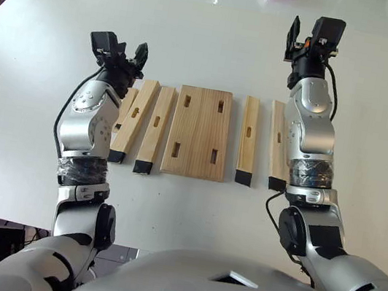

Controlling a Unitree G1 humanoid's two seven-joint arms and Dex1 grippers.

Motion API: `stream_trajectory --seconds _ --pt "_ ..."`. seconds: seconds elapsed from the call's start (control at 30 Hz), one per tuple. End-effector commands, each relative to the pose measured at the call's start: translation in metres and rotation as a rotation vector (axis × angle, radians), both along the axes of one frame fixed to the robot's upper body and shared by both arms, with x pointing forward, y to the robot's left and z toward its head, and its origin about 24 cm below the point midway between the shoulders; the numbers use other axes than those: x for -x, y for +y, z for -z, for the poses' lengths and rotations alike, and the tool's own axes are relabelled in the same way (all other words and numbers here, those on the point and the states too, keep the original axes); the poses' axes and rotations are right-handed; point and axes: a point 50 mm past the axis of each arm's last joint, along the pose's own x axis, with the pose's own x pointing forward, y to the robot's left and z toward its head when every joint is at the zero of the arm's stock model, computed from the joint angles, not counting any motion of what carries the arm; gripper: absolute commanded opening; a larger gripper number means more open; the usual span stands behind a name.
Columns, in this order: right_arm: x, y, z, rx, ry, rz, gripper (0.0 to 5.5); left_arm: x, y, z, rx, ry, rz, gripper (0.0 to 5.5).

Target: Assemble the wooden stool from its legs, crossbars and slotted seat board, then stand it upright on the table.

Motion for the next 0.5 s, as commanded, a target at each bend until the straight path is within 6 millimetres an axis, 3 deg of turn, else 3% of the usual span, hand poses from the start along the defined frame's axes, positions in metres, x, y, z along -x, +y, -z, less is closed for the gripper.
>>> stream_trajectory --seconds 0.03,0.23,0.5 --pt "0.001 0.002 0.003 -0.021 0.017 -0.001 3.07 -0.006 -0.006 -0.008 -0.020 -0.020 0.054 2.88" --pt "0.002 0.004 0.007 -0.054 0.036 -0.006 3.07 -0.004 -0.014 -0.003 -0.037 0.004 0.102 2.88" --pt "0.000 0.011 -0.001 -0.053 0.008 -0.042 3.07 -0.009 -0.034 -0.016 0.061 -0.058 0.128 2.88"
